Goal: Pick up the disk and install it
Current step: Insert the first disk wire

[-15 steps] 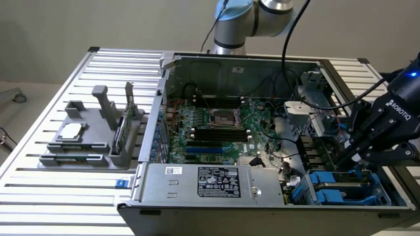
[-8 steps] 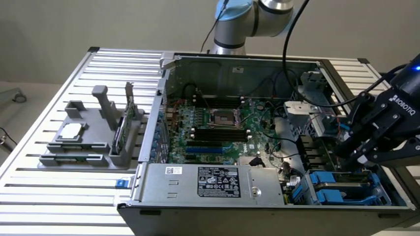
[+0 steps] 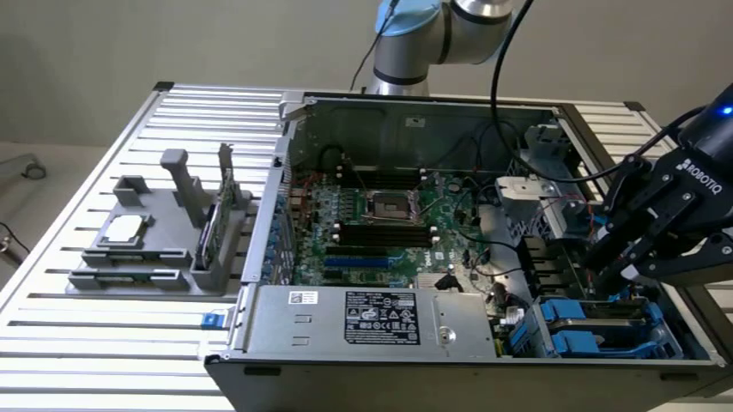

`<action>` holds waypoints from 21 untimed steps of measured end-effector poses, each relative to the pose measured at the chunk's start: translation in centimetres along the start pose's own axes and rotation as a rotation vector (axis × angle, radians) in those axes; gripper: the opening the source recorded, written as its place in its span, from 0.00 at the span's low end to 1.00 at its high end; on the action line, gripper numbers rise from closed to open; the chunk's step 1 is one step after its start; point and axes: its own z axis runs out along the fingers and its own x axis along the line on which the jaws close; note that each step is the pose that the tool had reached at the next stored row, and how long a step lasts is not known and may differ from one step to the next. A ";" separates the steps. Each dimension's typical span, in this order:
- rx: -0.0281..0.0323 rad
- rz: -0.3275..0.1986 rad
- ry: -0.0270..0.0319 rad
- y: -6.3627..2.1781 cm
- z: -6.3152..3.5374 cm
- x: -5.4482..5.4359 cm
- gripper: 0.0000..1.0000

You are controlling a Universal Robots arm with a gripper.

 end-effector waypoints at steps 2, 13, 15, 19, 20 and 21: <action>-0.0003 -0.001 0.0025 0.00 -0.01 0.0 0.36; -0.0030 -0.004 0.0079 0.13 -0.11 0.3 0.36; -0.0030 -0.004 0.0079 0.26 -0.16 0.3 0.36; -0.0042 -0.004 0.0082 0.31 -0.14 0.4 0.36; -0.0050 -0.004 0.0085 0.33 -0.10 0.4 0.36; -0.0061 -0.004 0.0092 0.35 -0.06 0.4 0.36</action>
